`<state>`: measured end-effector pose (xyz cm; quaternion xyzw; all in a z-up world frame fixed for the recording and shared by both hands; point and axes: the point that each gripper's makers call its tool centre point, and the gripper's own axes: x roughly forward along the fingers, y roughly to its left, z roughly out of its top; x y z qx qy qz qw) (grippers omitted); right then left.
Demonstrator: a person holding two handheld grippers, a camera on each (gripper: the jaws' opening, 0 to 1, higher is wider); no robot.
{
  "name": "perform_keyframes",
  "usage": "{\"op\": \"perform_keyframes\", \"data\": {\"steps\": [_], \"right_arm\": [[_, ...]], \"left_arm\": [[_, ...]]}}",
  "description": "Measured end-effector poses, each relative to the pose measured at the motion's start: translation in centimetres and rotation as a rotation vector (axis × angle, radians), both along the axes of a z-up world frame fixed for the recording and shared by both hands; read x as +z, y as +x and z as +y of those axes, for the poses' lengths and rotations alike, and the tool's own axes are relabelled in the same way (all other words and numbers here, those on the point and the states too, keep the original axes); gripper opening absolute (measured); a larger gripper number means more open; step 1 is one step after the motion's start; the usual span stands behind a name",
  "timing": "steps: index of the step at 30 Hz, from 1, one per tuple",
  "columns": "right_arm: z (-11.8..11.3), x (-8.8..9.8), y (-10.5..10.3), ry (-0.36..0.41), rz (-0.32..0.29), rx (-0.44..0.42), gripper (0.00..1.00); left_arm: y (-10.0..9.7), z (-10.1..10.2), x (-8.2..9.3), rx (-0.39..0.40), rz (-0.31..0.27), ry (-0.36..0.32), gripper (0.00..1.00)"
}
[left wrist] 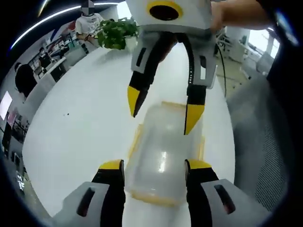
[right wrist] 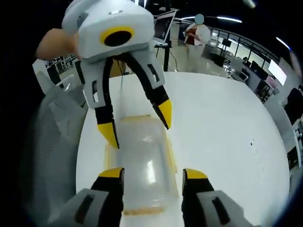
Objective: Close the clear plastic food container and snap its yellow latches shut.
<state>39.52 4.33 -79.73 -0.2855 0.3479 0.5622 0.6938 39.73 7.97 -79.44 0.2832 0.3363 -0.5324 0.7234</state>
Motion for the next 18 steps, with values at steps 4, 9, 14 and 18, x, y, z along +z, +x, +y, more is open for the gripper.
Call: {"op": "perform_keyframes", "data": {"steps": [4, 9, 14, 18], "right_arm": [[-0.3, -0.3, -0.1, 0.013, -0.011, -0.079, 0.47], [-0.7, -0.5, 0.0, 0.06, -0.018, -0.237, 0.46], [-1.3, 0.1, 0.4, 0.104, -0.062, -0.343, 0.46], [-1.9, 0.7, 0.5, 0.127, -0.1, -0.417, 0.46]], "left_arm": [[0.2, 0.0, 0.4, 0.102, -0.008, -0.051, 0.49], [0.1, 0.4, 0.4, 0.175, -0.011, -0.067, 0.49], [0.0, 0.5, 0.4, 0.245, -0.024, -0.078, 0.5], [0.5, 0.8, 0.9, 0.315, -0.048, -0.095, 0.49]]}}
